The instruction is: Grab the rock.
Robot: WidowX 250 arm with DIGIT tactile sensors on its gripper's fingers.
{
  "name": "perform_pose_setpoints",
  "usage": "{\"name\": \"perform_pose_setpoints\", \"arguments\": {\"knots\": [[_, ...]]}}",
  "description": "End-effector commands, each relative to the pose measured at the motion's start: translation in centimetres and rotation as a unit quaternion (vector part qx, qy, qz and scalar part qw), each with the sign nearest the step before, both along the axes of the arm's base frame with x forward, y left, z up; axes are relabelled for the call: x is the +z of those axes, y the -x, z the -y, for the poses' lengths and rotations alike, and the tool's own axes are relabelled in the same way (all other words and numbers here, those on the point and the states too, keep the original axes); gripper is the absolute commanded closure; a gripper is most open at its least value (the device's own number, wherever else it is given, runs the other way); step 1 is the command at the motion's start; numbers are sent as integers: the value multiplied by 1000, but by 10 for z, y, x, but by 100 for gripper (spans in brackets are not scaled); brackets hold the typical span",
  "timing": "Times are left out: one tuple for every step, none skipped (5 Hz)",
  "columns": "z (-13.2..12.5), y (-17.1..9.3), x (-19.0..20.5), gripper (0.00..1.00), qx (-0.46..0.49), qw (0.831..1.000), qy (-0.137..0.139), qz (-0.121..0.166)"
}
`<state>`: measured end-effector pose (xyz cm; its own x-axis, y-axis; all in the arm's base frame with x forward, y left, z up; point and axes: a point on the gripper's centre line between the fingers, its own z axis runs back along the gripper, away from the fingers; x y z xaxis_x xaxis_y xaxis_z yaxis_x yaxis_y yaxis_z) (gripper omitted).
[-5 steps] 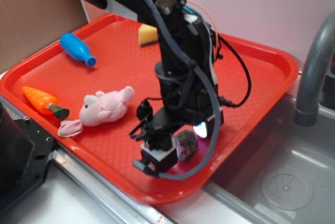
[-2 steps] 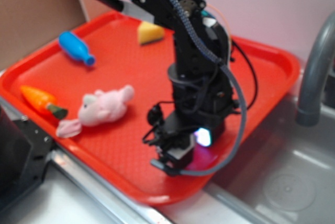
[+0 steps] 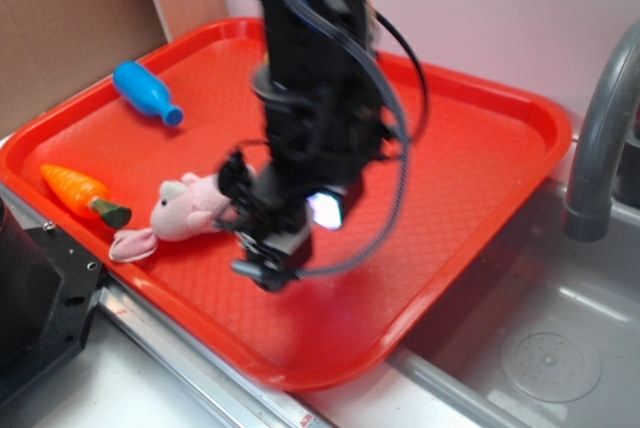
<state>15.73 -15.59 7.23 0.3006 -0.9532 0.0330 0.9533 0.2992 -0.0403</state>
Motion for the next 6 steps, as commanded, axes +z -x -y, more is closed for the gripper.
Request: {"name": "perform_pose_setpoints", "arguments": {"knots": [[-43,36,63,100,242,970,-16,4],[-80,38,82,100,361,932,-1,9],[-114,29,95,100,474,880,-21,15],[-140,18,97,100,495,869,-31,9],[-159,-3,99,100,499,865,-49,1],[-163,-11,100,100,486,873,-51,0]]}}
